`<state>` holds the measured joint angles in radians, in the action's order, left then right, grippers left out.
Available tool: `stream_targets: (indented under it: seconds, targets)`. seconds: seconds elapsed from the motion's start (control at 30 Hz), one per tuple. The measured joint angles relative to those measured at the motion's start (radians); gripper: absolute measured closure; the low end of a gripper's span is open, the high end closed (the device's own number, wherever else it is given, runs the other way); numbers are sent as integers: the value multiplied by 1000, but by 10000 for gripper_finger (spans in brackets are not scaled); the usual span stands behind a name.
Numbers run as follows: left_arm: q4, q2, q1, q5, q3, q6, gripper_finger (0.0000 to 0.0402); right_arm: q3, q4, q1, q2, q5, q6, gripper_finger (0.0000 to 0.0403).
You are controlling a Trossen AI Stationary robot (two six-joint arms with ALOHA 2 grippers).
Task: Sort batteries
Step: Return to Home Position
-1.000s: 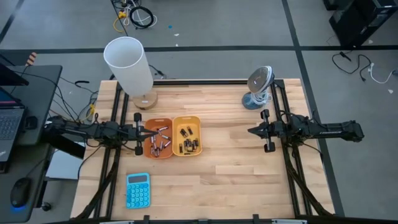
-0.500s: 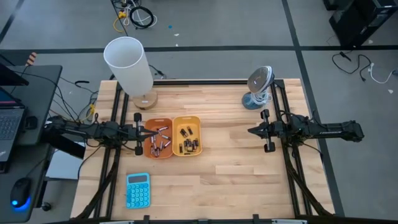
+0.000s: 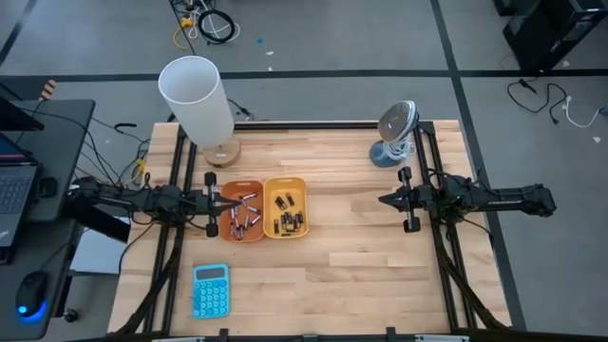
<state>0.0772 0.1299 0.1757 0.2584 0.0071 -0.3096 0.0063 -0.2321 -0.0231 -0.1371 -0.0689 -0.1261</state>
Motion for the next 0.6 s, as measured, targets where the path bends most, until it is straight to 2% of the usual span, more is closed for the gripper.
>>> stream_targets:
  seconds: [0.6]
  targets:
    - [0,0,0,0,0,0,396,0,0,0,0,0,0,398]
